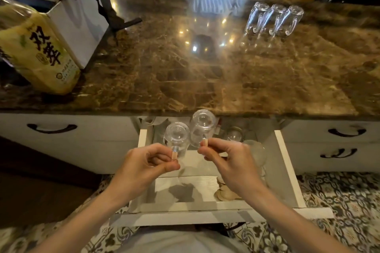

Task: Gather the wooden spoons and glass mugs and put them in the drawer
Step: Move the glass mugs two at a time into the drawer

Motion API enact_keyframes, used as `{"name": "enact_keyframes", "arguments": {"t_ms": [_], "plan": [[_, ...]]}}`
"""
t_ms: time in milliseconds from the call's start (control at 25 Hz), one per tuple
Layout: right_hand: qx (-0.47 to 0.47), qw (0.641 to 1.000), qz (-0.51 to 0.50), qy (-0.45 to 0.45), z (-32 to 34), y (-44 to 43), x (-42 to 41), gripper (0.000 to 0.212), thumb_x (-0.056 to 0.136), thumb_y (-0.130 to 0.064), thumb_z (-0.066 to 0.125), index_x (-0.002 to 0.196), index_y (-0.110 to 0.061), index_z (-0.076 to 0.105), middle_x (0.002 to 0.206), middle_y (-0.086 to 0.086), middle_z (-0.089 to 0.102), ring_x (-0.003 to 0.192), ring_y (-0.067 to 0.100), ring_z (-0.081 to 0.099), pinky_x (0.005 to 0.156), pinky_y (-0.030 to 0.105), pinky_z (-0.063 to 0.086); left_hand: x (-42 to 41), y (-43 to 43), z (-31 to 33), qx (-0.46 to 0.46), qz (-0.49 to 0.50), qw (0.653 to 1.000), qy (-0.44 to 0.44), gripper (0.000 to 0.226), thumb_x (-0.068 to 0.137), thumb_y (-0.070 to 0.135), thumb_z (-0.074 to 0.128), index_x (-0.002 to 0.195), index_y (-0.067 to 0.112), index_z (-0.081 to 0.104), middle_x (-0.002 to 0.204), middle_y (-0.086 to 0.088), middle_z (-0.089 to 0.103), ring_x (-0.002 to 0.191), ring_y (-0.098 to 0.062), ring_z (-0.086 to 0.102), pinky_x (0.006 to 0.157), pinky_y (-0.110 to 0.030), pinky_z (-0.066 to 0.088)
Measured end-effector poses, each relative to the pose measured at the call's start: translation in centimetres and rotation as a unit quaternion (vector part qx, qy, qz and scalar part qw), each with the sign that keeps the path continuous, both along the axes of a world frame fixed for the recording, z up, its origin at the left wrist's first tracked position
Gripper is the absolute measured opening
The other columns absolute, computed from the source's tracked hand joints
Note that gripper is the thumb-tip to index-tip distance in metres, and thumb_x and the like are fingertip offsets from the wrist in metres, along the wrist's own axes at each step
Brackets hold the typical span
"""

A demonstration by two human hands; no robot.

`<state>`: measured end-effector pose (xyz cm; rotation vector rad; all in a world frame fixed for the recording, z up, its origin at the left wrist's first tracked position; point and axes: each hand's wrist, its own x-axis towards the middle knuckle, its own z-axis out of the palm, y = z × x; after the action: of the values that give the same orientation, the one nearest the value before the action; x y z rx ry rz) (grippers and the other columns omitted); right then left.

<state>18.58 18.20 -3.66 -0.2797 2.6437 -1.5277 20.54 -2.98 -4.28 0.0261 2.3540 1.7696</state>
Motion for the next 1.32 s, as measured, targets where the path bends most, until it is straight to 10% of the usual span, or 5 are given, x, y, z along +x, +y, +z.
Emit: {"name": "enact_keyframes", "arguments": {"t_ms": [560,1320], "plan": [[-0.024,0.967,-0.069,-0.242,-8.7,0.2,-1.2,0.007,0.082,-0.014,0.071,0.083,-0.019,0.075,0.076,0.000,0.074,0.075,0.013,0.070,0.078,0.043,0.057,-1.0,2.2,-6.6,-0.182,0.059,0.970,-0.150,0.020,0.063,0.026,0.085,0.075,0.026,0.068,0.066,0.008,0.071,0.070,-0.006,0.066,0.073,-0.026,0.050],[-0.011,0.941,-0.174,-0.289,-13.2,-1.9,-5.8,0.012,0.081,-0.017,0.073,0.092,-0.014,0.075,0.080,-0.001,0.070,0.080,0.014,0.064,0.081,0.031,0.050,-2.1,3.5,-11.0,0.015,0.188,0.947,-0.258,0.025,0.079,-0.019,0.051,0.067,0.003,0.049,0.063,-0.008,0.036,0.051,-0.010,0.043,0.040,-0.009,0.040]]}}
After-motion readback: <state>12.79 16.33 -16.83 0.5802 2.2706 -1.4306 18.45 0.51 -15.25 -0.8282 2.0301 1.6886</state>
